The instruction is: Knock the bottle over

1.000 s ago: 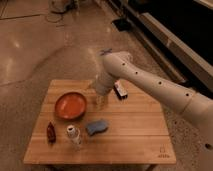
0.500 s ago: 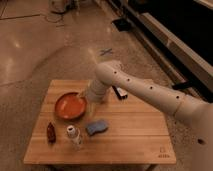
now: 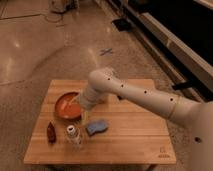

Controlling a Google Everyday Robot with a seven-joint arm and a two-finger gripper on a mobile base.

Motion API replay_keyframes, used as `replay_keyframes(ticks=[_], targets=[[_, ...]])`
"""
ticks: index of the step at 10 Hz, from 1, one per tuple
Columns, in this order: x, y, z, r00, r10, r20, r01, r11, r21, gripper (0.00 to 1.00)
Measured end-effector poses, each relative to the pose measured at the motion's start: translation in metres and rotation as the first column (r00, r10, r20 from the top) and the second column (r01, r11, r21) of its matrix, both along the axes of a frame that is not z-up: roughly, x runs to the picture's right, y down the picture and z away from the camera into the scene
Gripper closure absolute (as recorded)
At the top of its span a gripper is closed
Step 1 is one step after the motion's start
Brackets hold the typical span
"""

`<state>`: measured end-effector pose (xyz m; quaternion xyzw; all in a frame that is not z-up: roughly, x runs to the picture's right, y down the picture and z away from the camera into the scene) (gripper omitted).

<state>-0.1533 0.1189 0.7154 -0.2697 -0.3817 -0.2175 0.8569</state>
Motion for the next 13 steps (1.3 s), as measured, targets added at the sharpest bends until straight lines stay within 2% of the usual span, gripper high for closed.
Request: replay_keyframes(ticks=[5, 10, 13], targets=[[-0.037, 0.017, -0.021, 0.995, -0.052, 0.080, 0.052, 0.9986, 0.003, 0.25], [-0.036, 0.049, -0.058, 0.985, -0.080, 0.153, 0.088, 0.9952, -0.043, 0.25], [-0.038, 0.062, -0.068, 0.979, -0.090, 0.182, 0.104, 0.9925, -0.065, 0.25]])
